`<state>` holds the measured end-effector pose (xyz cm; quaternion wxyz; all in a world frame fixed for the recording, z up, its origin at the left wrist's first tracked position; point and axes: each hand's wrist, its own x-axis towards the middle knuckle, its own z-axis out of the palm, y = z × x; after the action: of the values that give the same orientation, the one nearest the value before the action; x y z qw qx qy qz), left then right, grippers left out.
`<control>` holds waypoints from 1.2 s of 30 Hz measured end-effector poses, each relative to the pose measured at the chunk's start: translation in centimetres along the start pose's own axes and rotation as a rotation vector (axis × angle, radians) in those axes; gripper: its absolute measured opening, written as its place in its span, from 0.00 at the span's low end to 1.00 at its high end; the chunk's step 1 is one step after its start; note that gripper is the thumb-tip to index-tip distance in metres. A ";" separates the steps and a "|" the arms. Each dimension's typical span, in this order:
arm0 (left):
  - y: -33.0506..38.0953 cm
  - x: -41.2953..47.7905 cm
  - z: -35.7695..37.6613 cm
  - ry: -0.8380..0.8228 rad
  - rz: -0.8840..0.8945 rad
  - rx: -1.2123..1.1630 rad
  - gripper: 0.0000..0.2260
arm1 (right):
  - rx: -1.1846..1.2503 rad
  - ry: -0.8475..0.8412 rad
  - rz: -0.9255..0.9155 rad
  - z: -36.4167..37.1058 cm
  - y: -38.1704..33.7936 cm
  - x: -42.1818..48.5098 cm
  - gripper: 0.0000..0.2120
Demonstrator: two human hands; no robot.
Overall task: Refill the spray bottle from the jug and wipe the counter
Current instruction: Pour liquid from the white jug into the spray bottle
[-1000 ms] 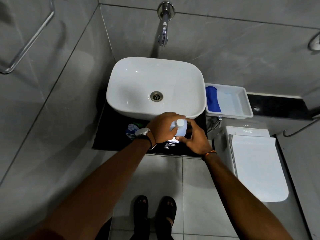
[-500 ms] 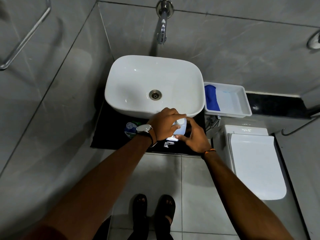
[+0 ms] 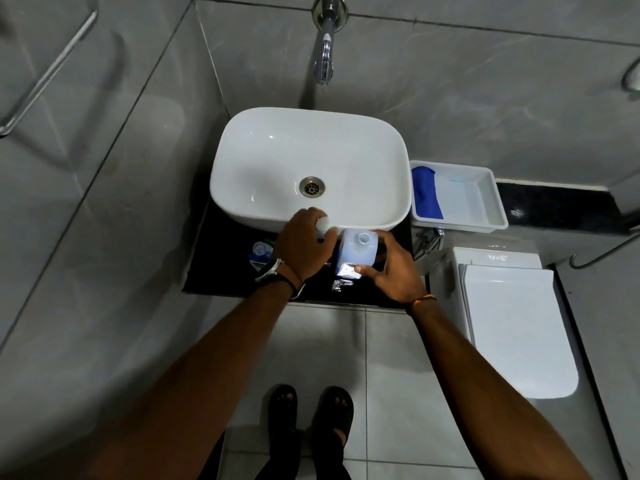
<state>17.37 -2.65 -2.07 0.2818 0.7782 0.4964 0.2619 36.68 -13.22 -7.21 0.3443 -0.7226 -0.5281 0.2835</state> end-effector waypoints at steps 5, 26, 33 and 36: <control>-3.9 -4.2 2.4 -0.218 -0.077 0.095 0.13 | -0.008 -0.004 0.010 -0.3 0.7 0.1 0.35; -7.6 -7.0 6.0 -0.224 -0.107 0.111 0.21 | -0.213 -0.116 0.191 -2.3 1.0 -1.7 0.45; -11.4 -12.1 2.0 0.020 -0.300 -0.006 0.09 | -0.109 -0.032 0.349 -1.7 2.1 -3.4 0.40; -13.8 -11.8 -0.7 0.199 -0.393 -0.130 0.10 | 0.011 0.005 0.245 -0.7 1.1 -2.9 0.43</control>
<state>3.95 -8.56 -12.72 0.3266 0.6171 0.6459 0.3087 37.05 -16.33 -7.47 0.3125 -0.7803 -0.4336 0.3247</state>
